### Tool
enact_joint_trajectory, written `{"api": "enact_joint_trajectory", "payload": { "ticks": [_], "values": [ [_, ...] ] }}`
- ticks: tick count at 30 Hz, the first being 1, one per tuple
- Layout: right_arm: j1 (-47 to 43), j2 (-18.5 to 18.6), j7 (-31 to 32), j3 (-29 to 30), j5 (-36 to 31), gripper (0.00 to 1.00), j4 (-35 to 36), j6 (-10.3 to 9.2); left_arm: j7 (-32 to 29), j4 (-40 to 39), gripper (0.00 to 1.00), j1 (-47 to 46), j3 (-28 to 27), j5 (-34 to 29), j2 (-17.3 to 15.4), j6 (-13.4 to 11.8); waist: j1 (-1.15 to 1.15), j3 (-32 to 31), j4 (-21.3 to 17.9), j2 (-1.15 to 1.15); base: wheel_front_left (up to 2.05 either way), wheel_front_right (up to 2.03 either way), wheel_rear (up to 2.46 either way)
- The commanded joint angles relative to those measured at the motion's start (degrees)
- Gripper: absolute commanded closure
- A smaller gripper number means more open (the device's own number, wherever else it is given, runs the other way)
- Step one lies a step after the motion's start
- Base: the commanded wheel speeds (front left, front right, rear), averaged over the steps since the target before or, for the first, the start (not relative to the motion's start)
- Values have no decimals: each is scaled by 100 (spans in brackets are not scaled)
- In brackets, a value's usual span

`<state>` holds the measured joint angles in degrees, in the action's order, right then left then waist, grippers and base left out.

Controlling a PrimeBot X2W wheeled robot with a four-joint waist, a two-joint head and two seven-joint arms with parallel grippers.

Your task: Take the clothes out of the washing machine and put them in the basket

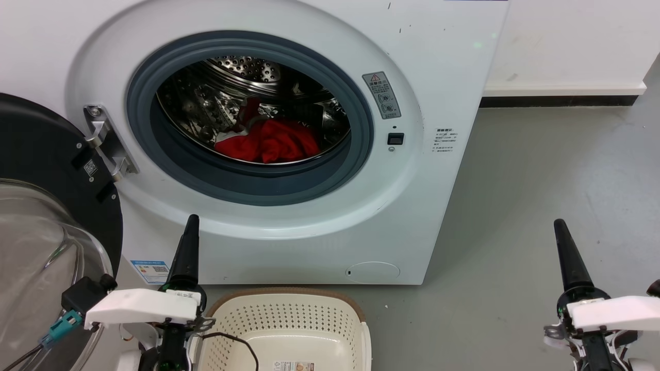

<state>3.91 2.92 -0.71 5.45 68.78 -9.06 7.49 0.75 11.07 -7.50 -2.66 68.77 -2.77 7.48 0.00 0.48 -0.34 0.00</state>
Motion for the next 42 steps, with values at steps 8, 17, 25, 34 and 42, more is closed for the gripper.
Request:
{"api": "enact_joint_trajectory", "payload": {
  "ticks": [8,17,25,34,42],
  "values": [
    [-51,4,-211,-90,-1479,0,224,1,209,-142,0,-183,189,-1323,-12,-88,0,-4,-3,0,0,0,0],
    [-99,3,-389,-110,-2392,0,222,1,386,-63,0,-230,351,-2358,-38,-233,0,-5,6,0,0,0,0],
    [-98,2,-534,-97,-3184,0,247,1,532,-30,0,-297,477,-3026,-79,-338,0,8,10,0,0,0,0],
    [-126,1,-686,-81,-3877,0,302,1,683,-15,0,-359,623,-3669,-130,-445,0,5,21,0,0,0,0],
    [-161,0,-795,-97,-4464,0,319,1,807,46,0,-406,766,-4203,-184,-530,0,2,39,0,0,0,0]
  ]
}}
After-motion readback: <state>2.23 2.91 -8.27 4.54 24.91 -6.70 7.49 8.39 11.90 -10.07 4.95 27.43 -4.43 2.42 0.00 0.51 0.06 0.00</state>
